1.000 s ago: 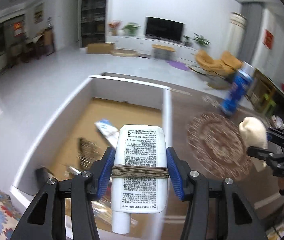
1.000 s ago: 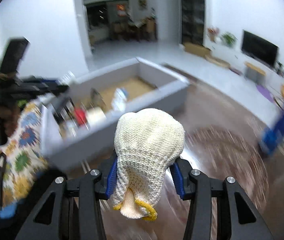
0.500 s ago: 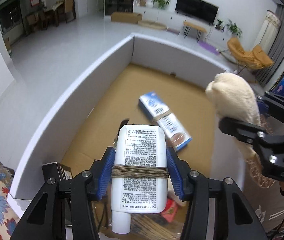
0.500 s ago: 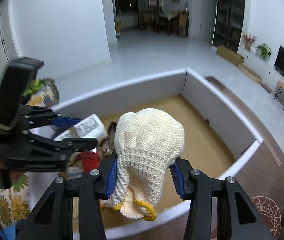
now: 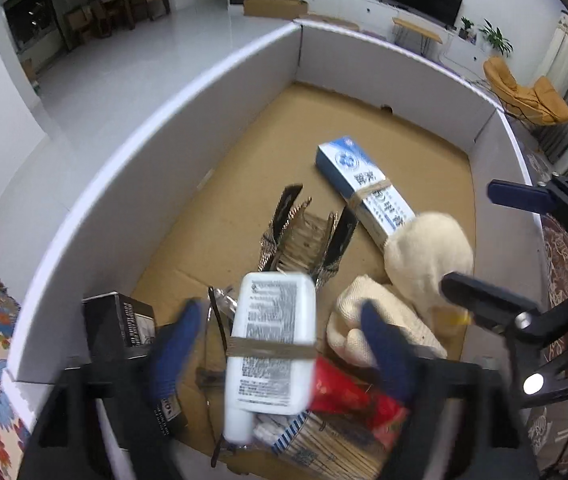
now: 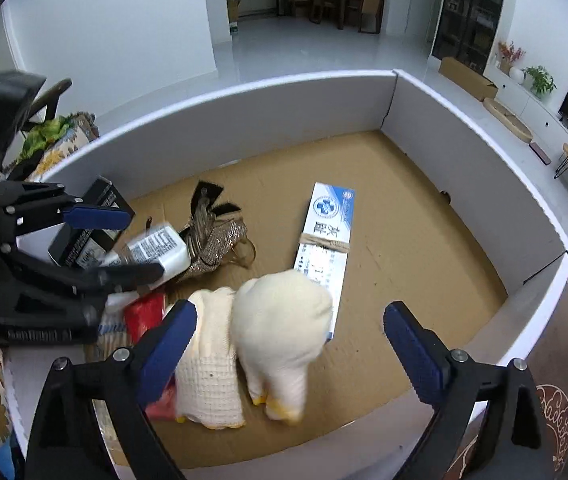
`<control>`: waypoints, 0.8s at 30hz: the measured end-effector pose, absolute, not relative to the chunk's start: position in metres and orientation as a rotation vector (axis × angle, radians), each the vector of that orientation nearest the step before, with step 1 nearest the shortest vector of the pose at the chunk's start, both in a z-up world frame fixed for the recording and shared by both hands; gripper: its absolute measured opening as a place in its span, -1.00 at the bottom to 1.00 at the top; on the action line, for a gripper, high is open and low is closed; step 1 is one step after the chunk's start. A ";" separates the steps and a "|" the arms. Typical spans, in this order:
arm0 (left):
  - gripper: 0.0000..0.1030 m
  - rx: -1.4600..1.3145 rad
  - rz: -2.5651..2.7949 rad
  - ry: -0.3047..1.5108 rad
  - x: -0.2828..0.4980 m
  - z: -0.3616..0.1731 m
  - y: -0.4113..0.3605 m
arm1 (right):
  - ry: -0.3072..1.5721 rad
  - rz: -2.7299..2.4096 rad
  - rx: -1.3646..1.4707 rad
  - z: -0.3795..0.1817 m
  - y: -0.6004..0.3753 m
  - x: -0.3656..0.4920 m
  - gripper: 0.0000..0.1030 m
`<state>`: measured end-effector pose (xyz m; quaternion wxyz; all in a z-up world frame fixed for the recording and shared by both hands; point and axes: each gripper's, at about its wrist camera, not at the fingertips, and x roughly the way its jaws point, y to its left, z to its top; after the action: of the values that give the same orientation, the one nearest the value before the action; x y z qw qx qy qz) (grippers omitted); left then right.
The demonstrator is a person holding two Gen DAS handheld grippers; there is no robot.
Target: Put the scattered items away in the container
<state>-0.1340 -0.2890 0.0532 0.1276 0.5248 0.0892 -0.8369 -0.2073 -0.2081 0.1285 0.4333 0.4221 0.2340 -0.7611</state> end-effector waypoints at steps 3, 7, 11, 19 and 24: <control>0.76 1.447 -2.433 0.198 -0.126 0.070 -0.282 | 0.554 -1.954 1.017 0.155 -0.187 -0.209 0.85; 0.76 1.331 -2.422 0.145 -0.108 0.096 -0.268 | 0.549 -2.046 0.942 0.195 -0.160 -0.198 0.86; 0.83 1.187 -2.409 0.190 -0.074 0.116 -0.245 | 0.463 -2.099 0.906 0.222 -0.121 -0.180 1.00; 0.87 1.027 -2.406 0.218 -0.009 0.118 -0.194 | 0.269 -2.120 1.037 0.168 -0.039 -0.134 1.00; 0.95 0.978 -2.421 0.223 0.001 0.130 -0.178 | 0.297 -2.104 1.058 0.158 -0.034 -0.123 1.00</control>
<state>0.0009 -0.1777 0.1297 0.2575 0.3606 0.0822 -0.8927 -0.1233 -0.0345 0.1581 0.3747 0.4132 0.1158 -0.8219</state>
